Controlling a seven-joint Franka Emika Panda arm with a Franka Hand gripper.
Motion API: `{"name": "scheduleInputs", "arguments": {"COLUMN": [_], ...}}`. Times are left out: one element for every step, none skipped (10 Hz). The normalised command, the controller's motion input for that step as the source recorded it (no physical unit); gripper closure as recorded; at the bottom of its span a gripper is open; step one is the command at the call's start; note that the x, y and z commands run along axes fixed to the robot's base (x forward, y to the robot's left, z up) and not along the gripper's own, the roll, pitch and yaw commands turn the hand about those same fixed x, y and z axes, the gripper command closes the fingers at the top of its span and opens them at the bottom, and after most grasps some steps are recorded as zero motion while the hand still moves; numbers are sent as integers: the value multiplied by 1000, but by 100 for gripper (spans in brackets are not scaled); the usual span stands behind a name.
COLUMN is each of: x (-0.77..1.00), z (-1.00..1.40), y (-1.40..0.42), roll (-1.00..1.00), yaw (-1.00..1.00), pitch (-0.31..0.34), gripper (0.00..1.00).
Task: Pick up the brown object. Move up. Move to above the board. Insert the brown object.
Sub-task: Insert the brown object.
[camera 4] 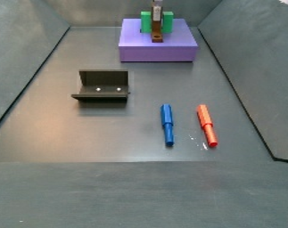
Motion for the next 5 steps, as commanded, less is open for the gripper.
{"name": "scheduleInputs", "arguments": {"x": [0, 11, 0, 94, 0], "z": [-751, -797, -657, -149, 0], "y": [0, 0, 0, 0, 0], "roll": [87, 83, 103, 49, 0], "yaw": [-140, -166, -123, -49, 0], "pitch": [17, 34, 27, 90, 0], "gripper": [100, 100, 100, 100, 100]}}
